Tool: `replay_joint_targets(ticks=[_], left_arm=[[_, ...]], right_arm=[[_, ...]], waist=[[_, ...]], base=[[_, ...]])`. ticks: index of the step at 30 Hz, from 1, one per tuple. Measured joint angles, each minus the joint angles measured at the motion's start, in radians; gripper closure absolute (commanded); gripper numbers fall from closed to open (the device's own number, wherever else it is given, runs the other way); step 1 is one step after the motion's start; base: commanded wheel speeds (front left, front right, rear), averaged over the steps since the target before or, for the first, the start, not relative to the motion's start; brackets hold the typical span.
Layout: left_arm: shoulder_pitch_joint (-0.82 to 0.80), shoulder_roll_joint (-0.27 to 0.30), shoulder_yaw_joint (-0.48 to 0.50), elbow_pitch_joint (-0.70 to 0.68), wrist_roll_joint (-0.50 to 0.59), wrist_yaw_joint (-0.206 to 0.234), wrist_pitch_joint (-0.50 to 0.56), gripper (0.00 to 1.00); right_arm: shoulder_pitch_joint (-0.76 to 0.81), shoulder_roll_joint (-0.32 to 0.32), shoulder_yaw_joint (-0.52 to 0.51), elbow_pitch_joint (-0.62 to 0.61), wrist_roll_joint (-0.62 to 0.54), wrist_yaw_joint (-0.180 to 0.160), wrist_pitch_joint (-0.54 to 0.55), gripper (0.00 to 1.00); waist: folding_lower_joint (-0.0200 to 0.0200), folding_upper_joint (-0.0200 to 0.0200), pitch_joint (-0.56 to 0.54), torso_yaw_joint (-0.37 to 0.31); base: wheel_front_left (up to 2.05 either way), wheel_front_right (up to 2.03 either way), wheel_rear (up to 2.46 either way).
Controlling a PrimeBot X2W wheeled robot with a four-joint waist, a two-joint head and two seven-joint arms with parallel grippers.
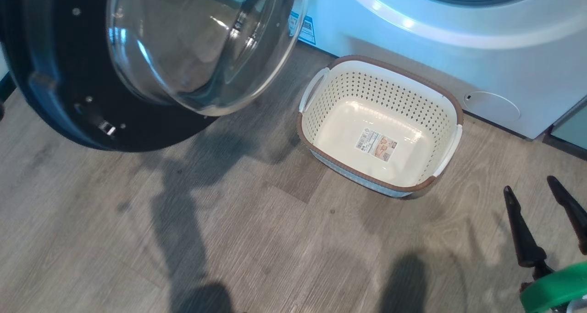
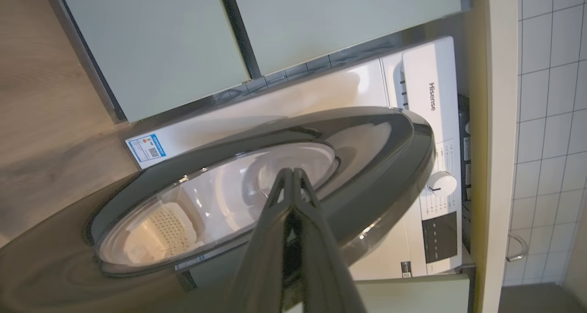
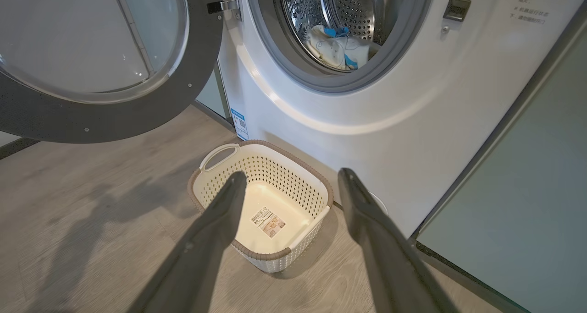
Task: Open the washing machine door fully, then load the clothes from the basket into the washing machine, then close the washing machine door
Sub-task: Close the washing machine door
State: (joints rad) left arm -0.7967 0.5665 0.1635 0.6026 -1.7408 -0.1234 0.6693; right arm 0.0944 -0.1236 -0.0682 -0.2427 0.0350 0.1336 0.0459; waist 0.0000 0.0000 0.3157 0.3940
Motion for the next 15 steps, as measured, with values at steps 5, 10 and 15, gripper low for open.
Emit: replay_joint_targets(ticks=[5,10,15], left_arm=[[0.003,-0.018,-0.005,-0.049,-0.025,0.003,0.049,1.0],[0.039,-0.02,-0.011,-0.091,-0.035,0.014,0.083,1.0],[0.067,-0.034,-0.023,-0.131,-0.053,0.018,0.116,1.0]], right_arm=[[0.0,0.003,0.006,0.02,0.0,0.0,-0.003,0.0],[0.0,0.018,0.013,0.046,0.001,0.0,-0.026,0.0],[-0.002,0.036,0.023,0.079,0.008,0.0,-0.05,0.0]], waist=[[0.0,0.0,-0.014,0.0],[0.0,0.0,-0.034,-0.01],[0.0,0.0,-0.056,-0.027]], base=[[0.0,0.0,0.0],[0.0,0.0,0.0],[0.0,0.0,0.0]])
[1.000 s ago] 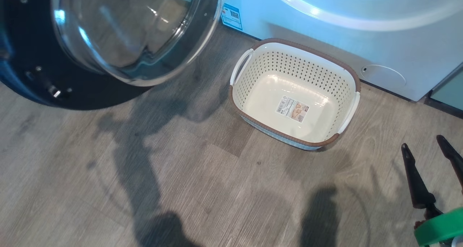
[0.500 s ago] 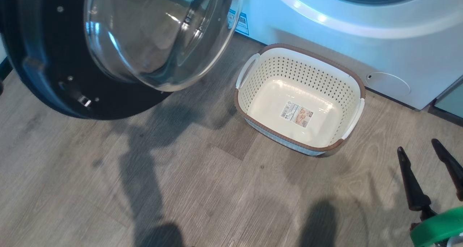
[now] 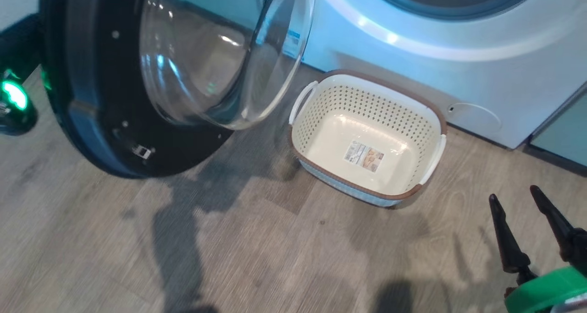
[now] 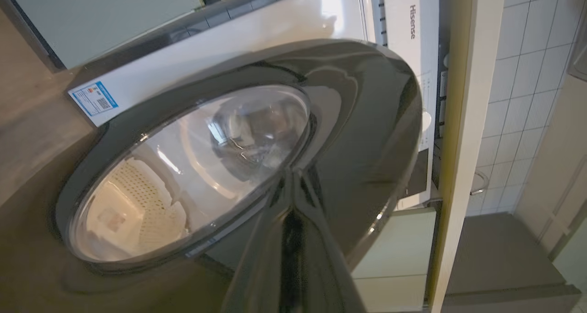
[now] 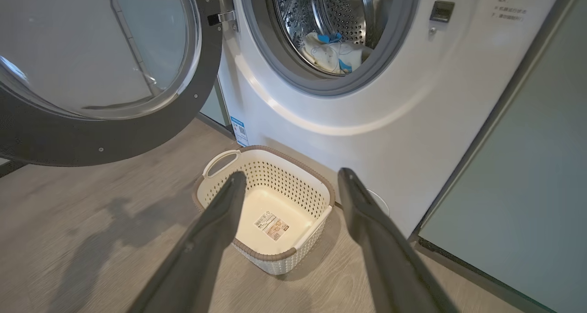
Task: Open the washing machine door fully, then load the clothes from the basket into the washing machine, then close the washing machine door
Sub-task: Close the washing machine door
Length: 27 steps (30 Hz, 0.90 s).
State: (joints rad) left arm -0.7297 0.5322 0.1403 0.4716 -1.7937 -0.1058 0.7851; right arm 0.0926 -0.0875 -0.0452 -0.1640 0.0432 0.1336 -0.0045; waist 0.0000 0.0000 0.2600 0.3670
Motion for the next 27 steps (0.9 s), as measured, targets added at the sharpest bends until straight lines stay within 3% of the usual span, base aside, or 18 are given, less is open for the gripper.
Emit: replay_joint_targets(ticks=[11,27], left_arm=[[0.038,-0.013,-0.026,-0.04,-0.003,0.002,0.062,1.0],[0.096,-0.062,-0.056,-0.142,-0.022,0.003,0.095,1.0]], right_arm=[[-0.001,0.029,0.004,0.058,0.009,0.0,-0.048,0.0],[-0.04,0.039,0.002,0.124,0.051,0.0,-0.115,0.0]], waist=[[-0.0001,0.0,-0.052,-0.057],[-0.0001,0.0,-0.076,-0.196]], base=[[0.0,0.0,0.0],[0.0,0.0,0.0]])
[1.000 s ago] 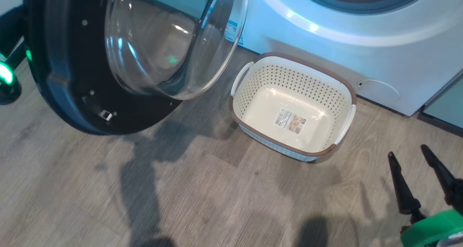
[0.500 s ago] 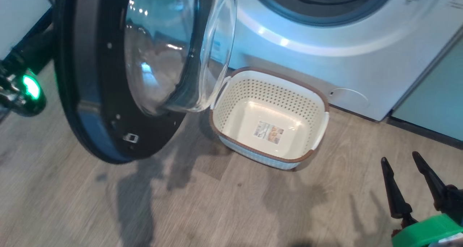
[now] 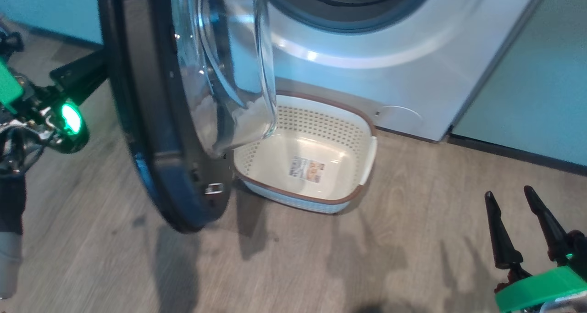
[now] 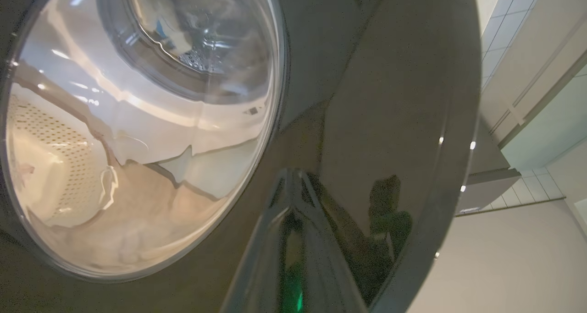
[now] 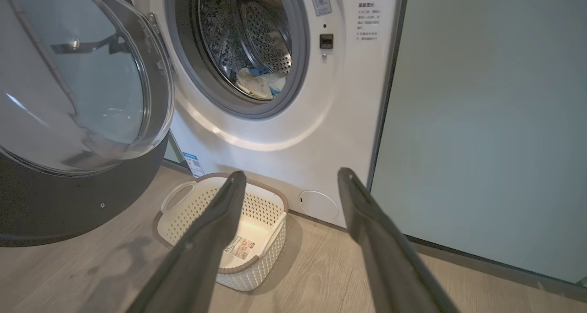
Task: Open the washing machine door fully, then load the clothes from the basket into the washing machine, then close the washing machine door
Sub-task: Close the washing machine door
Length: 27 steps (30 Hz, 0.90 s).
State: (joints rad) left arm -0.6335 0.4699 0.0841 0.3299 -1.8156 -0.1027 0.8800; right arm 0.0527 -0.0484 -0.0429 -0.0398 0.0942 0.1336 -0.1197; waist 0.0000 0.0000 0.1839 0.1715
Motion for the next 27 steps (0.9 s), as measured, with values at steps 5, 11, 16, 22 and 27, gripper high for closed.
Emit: replay_joint_targets(ticks=[5,11,16,22,27], left_arm=[[0.002,-0.017,-0.019,-0.031,0.002,0.003,0.0,1.0],[0.009,-0.042,-0.025,-0.056,0.005,0.015,-0.013,1.0],[0.009,-0.049,-0.026,-0.06,0.018,0.018,-0.033,1.0],[0.006,-0.055,-0.026,-0.055,0.03,0.017,-0.044,1.0],[-0.005,-0.058,-0.024,-0.051,0.03,0.009,-0.044,1.0]], right_arm=[[-0.001,0.001,0.007,0.027,0.022,0.0,-0.021,0.0],[-0.024,0.001,0.012,0.054,0.04,0.0,-0.046,0.0],[-0.041,0.001,0.015,0.067,0.047,0.0,-0.062,0.0],[-0.041,0.002,0.013,0.089,0.057,0.0,-0.077,0.0],[-0.041,0.002,0.011,0.095,0.057,0.0,-0.084,0.0]], waist=[[0.0,0.0,0.0,-0.058],[0.0,0.0,0.004,-0.132],[0.0,0.0,0.01,-0.195],[0.0,0.0,0.02,-0.268],[0.0001,0.0,0.024,-0.291]], base=[[0.0,0.0,0.0],[0.0,0.0,0.0],[0.0,0.0,0.0],[0.0,0.0,0.0],[0.0,0.0,0.0]])
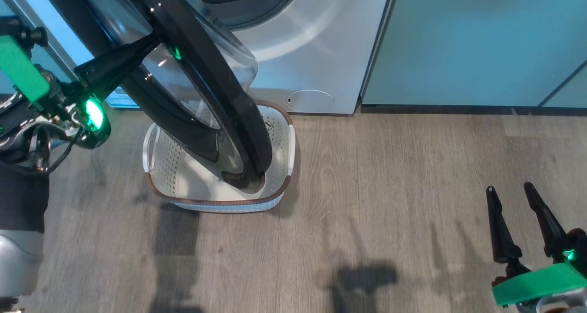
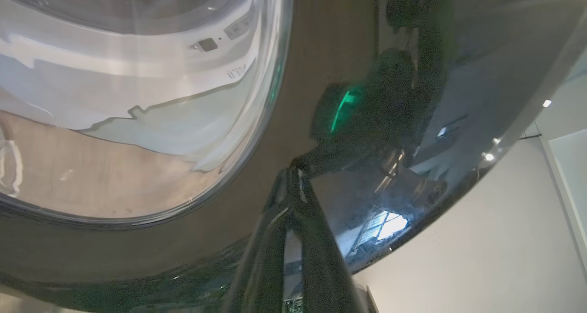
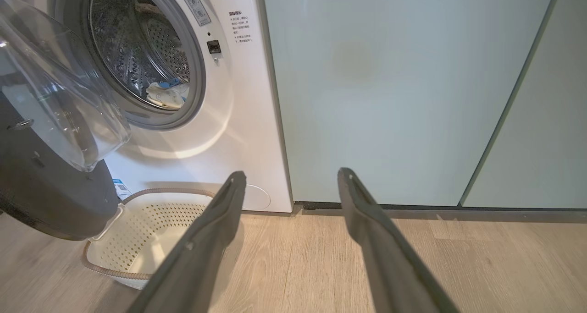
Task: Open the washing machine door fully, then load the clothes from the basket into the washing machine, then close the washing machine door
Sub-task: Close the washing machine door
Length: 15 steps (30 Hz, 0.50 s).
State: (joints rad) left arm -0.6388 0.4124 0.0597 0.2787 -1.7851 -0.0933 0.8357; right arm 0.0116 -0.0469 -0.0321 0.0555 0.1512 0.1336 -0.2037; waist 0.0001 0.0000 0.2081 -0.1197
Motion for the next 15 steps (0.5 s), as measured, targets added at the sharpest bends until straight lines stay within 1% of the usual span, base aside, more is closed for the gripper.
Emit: replay_joint_targets(ticks=[7,9,13,15], left_arm=[[0.004,-0.009,0.01,0.0,0.0,-0.002,-0.001,1.0],[0.013,-0.012,0.017,-0.002,-0.002,-0.01,-0.001,1.0],[0.057,-0.017,0.037,-0.004,-0.001,-0.011,-0.024,1.0],[0.079,-0.019,0.044,-0.004,0.001,-0.019,-0.041,1.0]], right_arm=[[0.0,0.0,-0.002,0.006,0.0,0.0,-0.007,0.0],[0.0,0.0,-0.003,0.008,0.0,0.0,-0.007,0.0],[0.0,0.001,-0.013,0.015,0.0,0.0,-0.007,0.0],[0.001,0.001,-0.016,0.016,0.0,0.0,-0.007,0.0]], waist=[[0.0,0.0,-0.008,0.0],[0.0,0.0,-0.014,0.002],[-0.0001,0.0,-0.027,0.012],[-0.0001,0.0,-0.034,0.017]], base=[[0.0,0.0,0.0],[0.0,0.0,0.0],[0.0,0.0,0.0],[0.0,0.0,0.0]])
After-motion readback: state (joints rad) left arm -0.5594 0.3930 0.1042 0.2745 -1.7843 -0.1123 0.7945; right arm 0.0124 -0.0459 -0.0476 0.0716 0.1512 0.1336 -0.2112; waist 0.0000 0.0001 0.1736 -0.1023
